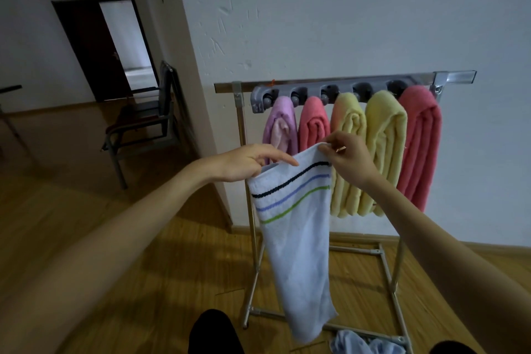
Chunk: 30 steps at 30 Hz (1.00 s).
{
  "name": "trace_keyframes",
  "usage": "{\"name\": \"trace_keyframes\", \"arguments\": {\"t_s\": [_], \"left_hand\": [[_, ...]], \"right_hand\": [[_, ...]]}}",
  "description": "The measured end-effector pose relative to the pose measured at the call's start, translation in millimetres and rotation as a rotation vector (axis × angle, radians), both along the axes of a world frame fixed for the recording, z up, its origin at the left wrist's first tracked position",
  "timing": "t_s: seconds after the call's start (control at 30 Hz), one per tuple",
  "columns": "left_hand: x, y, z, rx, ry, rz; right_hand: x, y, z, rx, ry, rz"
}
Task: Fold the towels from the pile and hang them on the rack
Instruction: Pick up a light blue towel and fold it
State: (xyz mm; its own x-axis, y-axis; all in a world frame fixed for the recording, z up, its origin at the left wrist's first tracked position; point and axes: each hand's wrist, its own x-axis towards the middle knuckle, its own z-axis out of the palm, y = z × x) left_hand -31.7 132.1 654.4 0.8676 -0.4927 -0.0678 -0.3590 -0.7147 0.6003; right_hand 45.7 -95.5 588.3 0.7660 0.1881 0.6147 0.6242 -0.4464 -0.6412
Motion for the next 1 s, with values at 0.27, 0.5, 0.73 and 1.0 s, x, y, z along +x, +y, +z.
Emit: {"name": "trace_keyframes", "arguments": {"t_s": [0.27, 0.5, 0.73, 1.0], "left_hand": [[2, -15, -4, 0.077, 0.106, 0.098], [13, -22, -22, -0.103, 0.133, 0.290], [17, -25, -23, -0.310, 0.166, 0.354], [15, -31, -28, -0.361, 0.163, 0.389]], "right_hand": [[-6, 4, 0, 0.078, 0.006, -0.012], [-19, 9, -4, -0.004, -0.040, 0.058], [-40, 17, -10, -0.141, -0.119, 0.138], [-48, 30, -15, -0.086, -0.143, 0.152]]}}
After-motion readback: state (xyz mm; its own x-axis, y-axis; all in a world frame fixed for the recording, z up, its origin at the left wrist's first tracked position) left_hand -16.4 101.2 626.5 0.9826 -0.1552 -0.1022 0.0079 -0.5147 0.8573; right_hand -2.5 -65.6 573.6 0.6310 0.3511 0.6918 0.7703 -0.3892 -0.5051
